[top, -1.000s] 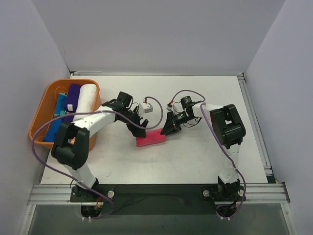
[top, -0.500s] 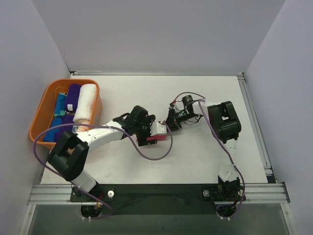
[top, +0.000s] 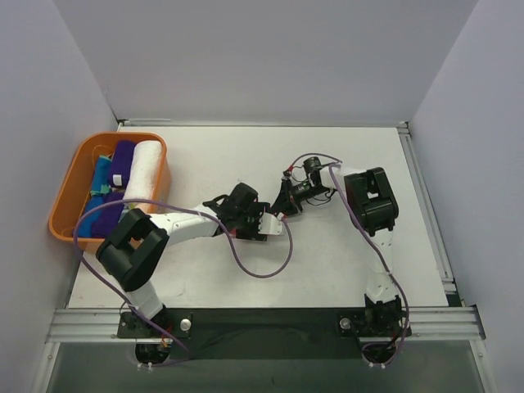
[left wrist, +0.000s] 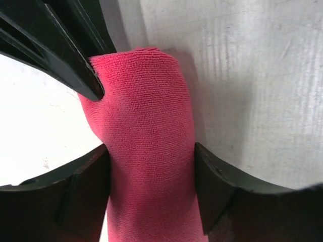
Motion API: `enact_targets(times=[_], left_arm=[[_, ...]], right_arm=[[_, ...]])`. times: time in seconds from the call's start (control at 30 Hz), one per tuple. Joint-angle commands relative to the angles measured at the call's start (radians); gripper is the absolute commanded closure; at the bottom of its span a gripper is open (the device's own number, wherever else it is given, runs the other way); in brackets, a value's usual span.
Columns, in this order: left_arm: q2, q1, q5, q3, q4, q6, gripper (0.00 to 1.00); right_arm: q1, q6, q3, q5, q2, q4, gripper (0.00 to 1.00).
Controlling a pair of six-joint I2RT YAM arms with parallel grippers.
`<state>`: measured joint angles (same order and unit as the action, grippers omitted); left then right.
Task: Roll the towels
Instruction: Roll the towel, then place the rolled towel into the container
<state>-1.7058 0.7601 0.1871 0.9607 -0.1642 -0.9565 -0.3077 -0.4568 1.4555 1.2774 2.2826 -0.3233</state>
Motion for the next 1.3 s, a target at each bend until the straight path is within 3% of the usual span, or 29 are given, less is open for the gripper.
enact_targets(times=[0.0,0.37,0.47,0.5,0.57,0.6,0.67,0.77,1.0,1.1,1.23,1.27], left_arm=[[-0.055,0.004,0.101,0.022,-0.105,-0.027,0.32],[-0.193,-0.039,0.132,0.176,-0.323,0.019,0.55],[-0.215,-0.047,0.121,0.205,-0.378,0.064,0.59],[-0.224,-0.054,0.126,0.216,-0.396,0.105,0.61],[-0.238,-0.073,0.138,0.233,-0.422,0.153,0.64],[-0.239,-0.091,0.137,0.234,-0.423,0.204,0.64],[-0.244,-0.105,0.13,0.233,-0.429,0.258,0.64],[-0.236,-0.127,0.115,0.219,-0.428,0.373,0.64],[-0.219,-0.165,0.049,0.19,-0.394,0.613,0.67],[-0.158,-0.217,0.089,0.265,-0.432,0.662,0.75],[-0.046,-0.229,0.065,0.387,-0.497,0.661,1.0],[-0.032,-0.235,0.058,0.43,-0.518,0.659,1.0]], right_arm=[[0.022,-0.017,0.061,-0.003,0.028,-0.02,1.0],[0.027,-0.042,0.187,0.023,0.094,-0.023,0.99],[0.041,-0.033,0.18,0.027,0.072,-0.026,0.76],[0.048,-0.02,0.174,0.022,0.06,-0.026,0.61],[0.074,-0.003,0.157,-0.009,0.014,-0.033,0.44],[0.085,0.018,0.137,-0.021,-0.004,-0.037,0.31],[0.113,0.049,0.123,-0.047,-0.06,-0.072,0.2],[0.14,0.145,0.132,-0.098,-0.109,-0.186,0.14],[0.197,0.432,0.18,-0.271,-0.219,-0.499,0.13],[0.226,0.5,0.138,-0.352,-0.302,-0.548,0.1],[0.269,0.535,0.108,-0.395,-0.376,-0.608,0.01],[0.277,0.537,0.091,-0.394,-0.383,-0.614,0.0]])
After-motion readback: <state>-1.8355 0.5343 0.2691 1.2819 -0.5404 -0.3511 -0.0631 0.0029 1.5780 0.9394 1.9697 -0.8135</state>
